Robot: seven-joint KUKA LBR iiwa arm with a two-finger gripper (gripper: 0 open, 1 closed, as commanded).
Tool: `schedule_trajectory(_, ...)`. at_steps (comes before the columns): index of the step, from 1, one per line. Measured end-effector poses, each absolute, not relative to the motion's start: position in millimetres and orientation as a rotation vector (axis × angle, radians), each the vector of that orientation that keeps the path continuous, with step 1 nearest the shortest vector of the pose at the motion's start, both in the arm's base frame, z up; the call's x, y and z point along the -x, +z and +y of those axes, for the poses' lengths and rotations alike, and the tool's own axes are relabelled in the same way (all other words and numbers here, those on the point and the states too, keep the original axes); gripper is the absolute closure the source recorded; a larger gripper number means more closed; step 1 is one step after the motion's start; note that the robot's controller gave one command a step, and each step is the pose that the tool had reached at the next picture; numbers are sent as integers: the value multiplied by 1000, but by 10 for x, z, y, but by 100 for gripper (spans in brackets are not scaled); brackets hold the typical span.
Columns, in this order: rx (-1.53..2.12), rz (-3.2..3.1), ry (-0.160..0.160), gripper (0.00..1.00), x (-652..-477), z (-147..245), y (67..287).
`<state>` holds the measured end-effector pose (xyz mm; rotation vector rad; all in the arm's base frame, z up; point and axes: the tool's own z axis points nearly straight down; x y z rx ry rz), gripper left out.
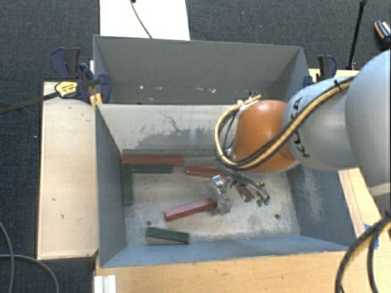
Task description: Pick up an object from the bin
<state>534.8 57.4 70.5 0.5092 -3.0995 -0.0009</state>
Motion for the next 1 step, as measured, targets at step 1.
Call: schedule_trajectory(1,-506,-3110,1,100,-5247,597,2160)
